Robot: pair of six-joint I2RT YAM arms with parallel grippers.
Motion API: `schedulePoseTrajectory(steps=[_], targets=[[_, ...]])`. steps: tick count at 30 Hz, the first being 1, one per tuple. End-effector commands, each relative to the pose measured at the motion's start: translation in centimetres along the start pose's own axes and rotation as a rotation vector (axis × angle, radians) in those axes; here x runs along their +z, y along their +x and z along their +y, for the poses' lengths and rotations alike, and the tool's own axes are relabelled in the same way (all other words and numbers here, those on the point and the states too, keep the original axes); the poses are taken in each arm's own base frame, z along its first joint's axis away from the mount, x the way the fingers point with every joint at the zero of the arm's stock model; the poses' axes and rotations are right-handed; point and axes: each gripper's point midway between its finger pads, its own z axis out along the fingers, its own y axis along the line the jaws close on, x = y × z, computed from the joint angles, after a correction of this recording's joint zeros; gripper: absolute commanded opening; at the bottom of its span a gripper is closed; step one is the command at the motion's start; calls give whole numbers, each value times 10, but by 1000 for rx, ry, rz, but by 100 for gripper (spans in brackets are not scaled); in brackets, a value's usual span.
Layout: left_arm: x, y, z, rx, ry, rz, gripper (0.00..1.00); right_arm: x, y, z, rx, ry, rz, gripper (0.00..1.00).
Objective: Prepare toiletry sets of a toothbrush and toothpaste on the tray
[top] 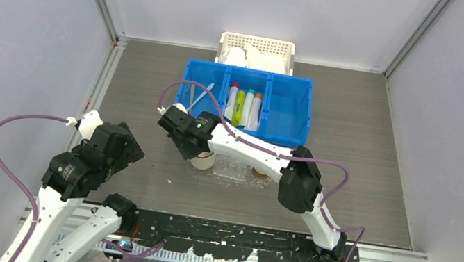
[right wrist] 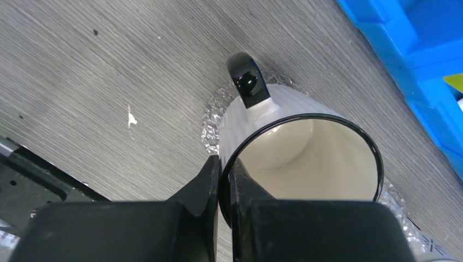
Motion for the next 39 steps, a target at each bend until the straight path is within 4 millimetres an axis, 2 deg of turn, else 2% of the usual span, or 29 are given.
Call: schedulePoseTrajectory(steps=[1,15,34,37,39], targets=[[-6,-13,4,-24,-9,-52,100,-22,-42,12,26,-49,-171,1],[-7,-13,3,-21,-5,-53,100,-1,-28,14,13,-39,-128,1],[-8,-14,3,-18,0,-53,100,12,-17,16,6,-38,-93,8],[-9,-14,3,-20,4,-53,100,11,-16,15,4,-38,-89,17],[-9,-14,2,-20,5,-53,100,9,-16,15,6,-40,-88,31]])
